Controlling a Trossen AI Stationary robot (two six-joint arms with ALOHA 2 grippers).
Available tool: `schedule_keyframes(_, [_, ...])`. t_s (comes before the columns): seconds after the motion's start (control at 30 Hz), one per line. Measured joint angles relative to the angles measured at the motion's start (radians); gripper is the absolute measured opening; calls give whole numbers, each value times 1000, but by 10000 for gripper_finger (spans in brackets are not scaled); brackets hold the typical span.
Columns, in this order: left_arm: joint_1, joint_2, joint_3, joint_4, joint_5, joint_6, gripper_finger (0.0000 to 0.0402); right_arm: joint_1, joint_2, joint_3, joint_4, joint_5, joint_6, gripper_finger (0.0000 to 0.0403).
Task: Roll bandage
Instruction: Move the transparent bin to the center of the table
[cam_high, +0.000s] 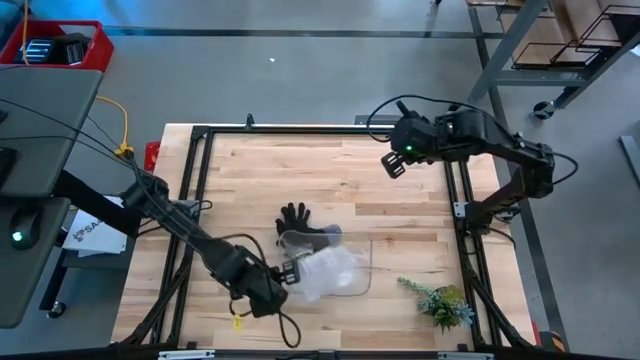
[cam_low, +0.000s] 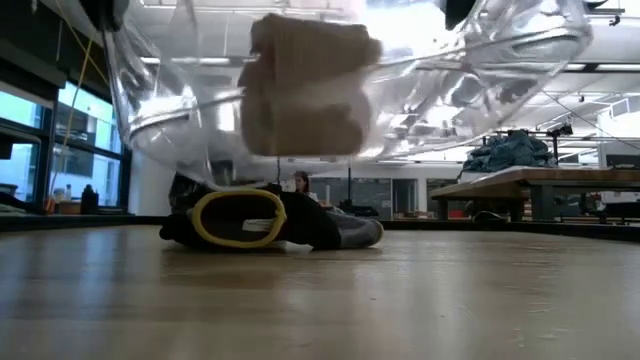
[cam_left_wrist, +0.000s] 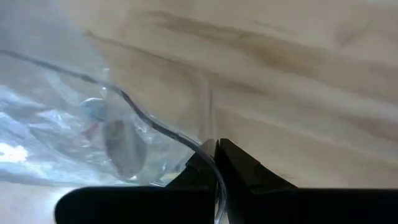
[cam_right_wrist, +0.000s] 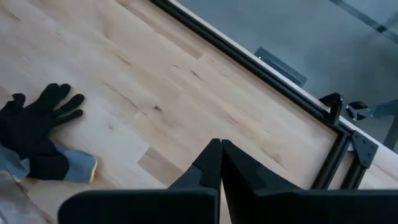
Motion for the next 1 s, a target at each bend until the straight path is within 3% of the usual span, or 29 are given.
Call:
schedule_keyframes(0.13, [11,66,2,-14,50,-64,0,-1,-13,0,0,1,-9,0])
schedule_keyframes(0.47, [100,125,-25,-108,4,-137,0,8,-17,0,1,20,-71,0])
schedule_keyframes(0.87, [316,-10,-288,-98,-131,-22,0,9,-17,0,1,25,-63,0])
schedule_keyframes(1.0, [364,-62,-295,-105,-142,5,0,8,-17,0,5,25,-44,0])
